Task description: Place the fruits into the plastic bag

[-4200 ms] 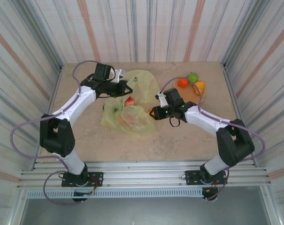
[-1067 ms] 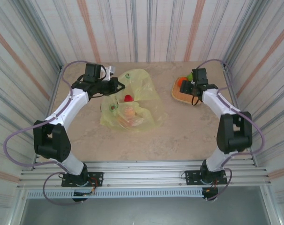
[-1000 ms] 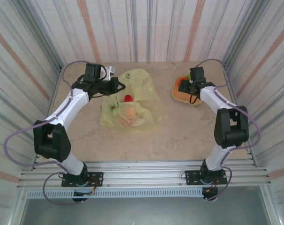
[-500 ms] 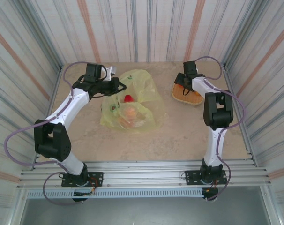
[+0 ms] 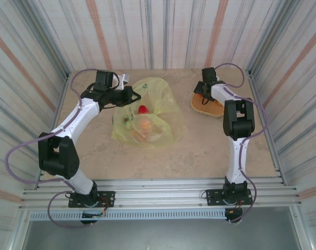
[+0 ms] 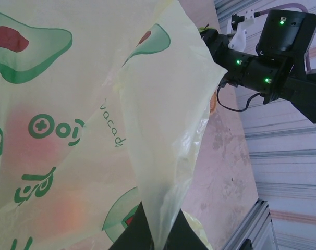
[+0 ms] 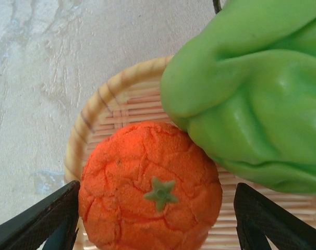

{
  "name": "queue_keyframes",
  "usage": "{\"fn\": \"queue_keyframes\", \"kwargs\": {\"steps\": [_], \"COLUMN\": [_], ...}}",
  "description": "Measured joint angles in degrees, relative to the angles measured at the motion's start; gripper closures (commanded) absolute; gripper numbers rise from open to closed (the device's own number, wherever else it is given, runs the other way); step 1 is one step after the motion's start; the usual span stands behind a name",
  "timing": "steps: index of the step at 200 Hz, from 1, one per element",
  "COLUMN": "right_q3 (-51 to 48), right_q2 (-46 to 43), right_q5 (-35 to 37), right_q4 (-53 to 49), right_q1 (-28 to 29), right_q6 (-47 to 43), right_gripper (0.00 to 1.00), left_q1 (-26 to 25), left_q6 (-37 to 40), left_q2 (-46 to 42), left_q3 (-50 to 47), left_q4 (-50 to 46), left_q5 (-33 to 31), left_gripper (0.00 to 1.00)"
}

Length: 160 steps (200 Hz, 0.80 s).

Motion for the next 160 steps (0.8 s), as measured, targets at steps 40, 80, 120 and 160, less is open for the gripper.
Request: {"fn": "queue_keyframes", "kwargs": {"steps": [40,80,120,160], "right_q3": [2.01,2.19,0.83,-7.28], "right_q2": [1.86,2.38,1.33,-6.84], "right_q5": [-0.02,-0.07,-0.52,-3.19], "right_q4": [-0.20,-0.44,-0.20,1.49], "right_q1": [0.02,0.02,0.02,0.20], "right_q6": [0.11,0.20,0.17,0.09], "right_gripper": [0.30,0.38,0.41,0.43], "left_q1": [0.00,0.07,0.11,0.11], "left_q6": [-0.02,-0.04,-0.28,-0.87], "left_q2": [0.02,0.04,0.11,0.11], "left_q3": [0.00,0.00,0.00,0.00], "left_q4": [0.00,0.00,0.00,0.00], "left_q5": [0.15,0.55,0.61,1.01], "left_gripper": [1.00,1.00,1.00,1.00]}}
